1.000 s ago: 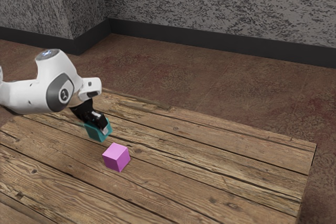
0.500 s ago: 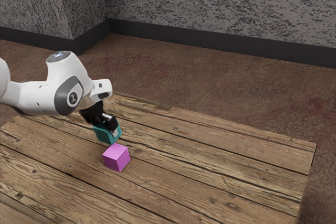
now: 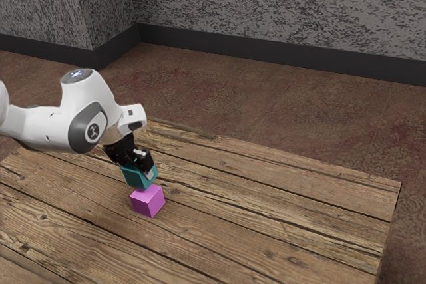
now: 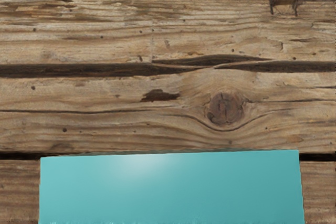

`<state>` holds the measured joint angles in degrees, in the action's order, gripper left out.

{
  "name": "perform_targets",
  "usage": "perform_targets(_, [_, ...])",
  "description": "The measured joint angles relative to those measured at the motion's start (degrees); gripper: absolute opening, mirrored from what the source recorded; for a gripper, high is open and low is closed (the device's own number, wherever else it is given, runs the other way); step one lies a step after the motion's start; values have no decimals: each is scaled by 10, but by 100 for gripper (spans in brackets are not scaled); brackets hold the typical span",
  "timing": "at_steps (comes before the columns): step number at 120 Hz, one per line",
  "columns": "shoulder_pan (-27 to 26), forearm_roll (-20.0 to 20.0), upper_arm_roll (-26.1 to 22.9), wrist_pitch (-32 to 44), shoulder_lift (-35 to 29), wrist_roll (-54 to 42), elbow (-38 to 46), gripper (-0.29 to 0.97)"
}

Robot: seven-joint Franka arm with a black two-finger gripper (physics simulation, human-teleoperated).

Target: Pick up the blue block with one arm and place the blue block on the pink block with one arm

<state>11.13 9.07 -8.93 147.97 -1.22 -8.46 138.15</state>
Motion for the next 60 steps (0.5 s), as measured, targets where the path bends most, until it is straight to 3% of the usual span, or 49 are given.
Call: perform_targets(60, [-6, -1, -12, 0, -17, 57, 24, 33])
